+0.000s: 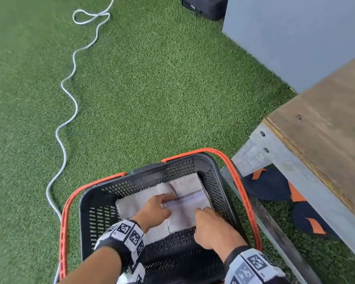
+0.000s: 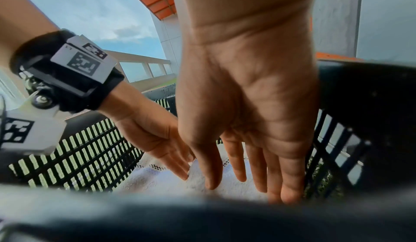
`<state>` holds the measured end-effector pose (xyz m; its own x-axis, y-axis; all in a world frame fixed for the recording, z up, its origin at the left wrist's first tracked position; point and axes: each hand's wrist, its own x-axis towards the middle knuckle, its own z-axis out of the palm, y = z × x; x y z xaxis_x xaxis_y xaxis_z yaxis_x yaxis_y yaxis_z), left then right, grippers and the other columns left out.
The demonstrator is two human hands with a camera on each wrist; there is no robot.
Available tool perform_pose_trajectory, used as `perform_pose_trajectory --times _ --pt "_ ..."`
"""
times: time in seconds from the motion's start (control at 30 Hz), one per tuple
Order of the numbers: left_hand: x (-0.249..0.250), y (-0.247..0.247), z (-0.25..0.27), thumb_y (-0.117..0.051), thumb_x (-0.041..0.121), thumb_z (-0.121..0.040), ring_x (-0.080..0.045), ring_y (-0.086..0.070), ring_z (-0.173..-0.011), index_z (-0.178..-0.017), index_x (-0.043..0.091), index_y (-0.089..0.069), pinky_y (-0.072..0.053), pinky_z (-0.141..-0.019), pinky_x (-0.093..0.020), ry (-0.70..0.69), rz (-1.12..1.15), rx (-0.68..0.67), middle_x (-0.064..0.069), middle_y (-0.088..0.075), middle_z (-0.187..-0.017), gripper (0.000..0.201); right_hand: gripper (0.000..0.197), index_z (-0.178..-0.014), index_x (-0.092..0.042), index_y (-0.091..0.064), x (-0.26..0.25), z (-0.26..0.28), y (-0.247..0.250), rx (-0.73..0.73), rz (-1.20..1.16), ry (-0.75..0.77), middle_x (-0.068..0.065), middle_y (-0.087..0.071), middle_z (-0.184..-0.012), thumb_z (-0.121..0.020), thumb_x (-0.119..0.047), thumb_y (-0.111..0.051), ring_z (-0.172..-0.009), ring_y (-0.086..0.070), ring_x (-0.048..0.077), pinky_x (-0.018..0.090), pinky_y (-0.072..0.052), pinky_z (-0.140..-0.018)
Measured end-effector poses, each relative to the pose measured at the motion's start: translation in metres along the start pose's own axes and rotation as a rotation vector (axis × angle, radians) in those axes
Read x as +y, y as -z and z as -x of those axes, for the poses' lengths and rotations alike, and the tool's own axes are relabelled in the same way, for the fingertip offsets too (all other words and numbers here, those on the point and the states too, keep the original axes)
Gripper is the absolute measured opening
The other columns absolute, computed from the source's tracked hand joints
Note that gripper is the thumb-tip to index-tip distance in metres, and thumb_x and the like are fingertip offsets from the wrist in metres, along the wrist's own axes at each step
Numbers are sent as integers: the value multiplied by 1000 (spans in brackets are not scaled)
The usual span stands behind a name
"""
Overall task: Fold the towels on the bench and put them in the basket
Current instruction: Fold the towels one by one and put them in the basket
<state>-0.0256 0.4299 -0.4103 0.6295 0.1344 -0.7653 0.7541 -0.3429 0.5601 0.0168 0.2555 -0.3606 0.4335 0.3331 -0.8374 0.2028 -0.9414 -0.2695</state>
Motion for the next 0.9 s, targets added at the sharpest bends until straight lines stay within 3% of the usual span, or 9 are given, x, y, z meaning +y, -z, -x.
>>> perform_pose_trajectory --times 0.1,0.17,0.3,0.37,0.47,0.6,0.7,0.77,0.9 --pt "-1 5 -4 -58 -5 -87 -12 -64 -92 -134 15 -62 -59 -86 -30 32 1 25 1 -63 -126 51 52 -145 -15 -41 -1 -1 -3 16 44 -7 10 -12 -164 -95 -1 -45 -147 -26 35 44 -36 -114" --pt "-2 7 -4 -58 -3 -91 -17 -68 -99 -133 12 -63 -61 -85 -29 48 -5 31 -1 -63 -128 45 63 -153 -17 -33 -2 -3 -6 9 49 -27 6 11 -167 -94 4 -41 -152 -15 38 48 -34 -114" --pt "-2 4 -1 -58 7 -94 -16 -66 -85 -134 21 -60 -51 -60 -11 1 -212 79 -1 -56 -129 42 66 -157 -6 -20 -1 -9 -17 14 140 -71 9 3 -167 -95 -6 -46 -142 -34 36 47 -43 -108" --pt "-2 2 1 -59 8 -93 -14 -63 -86 -134 22 -59 -52 -71 -12 -32 -313 138 -5 -45 -133 43 71 -159 -5 -9 -1 -8 -22 -12 171 -101 9 8 -168 -97 -10 -45 -146 -29 35 45 -41 -108" --pt "-3 1 4 -58 6 -92 -20 -59 -116 -141 20 -53 -48 -100 -22 -74 -379 52 -5 -41 -144 52 77 -160 -5 2 0 -7 -28 -33 152 -115 9 13 -168 -98 -14 -42 -147 -28 35 43 -40 -109" --pt "1 6 8 -53 3 -93 -17 -55 -121 -150 20 -43 -42 -97 -16 -98 -434 -47 -5 -37 -151 60 78 -159 -4 10 4 -8 -28 -63 42 -125 5 21 -167 -97 -10 -39 -150 -23 36 45 -37 -114" --pt "5 7 9 -54 7 -93 -18 -56 -123 -148 19 -46 -46 -98 -22 -76 -414 -41 -4 -42 -151 57 79 -158 0 2 3 -7 -18 -19 -66 -109 10 8 -169 -100 -20 -47 -151 -25 33 41 -30 -118" --pt "9 8 12 -58 15 -93 -17 -58 -119 -140 20 -55 -49 -92 -23 -57 -407 -10 -3 -50 -144 48 70 -157 -1 -18 0 -3 -4 13 -140 -88 16 -21 -163 -100 -26 -50 -144 -37 33 40 -34 -115" --pt "32 15 31 -57 25 -95 -15 -61 -105 -124 21 -65 -51 -81 -24 -38 -369 -2 1 -63 -124 30 35 -124 -8 -56 -4 25 25 124 -136 39 15 -57 -126 -100 -33 -47 -111 -59 31 36 -47 -84"
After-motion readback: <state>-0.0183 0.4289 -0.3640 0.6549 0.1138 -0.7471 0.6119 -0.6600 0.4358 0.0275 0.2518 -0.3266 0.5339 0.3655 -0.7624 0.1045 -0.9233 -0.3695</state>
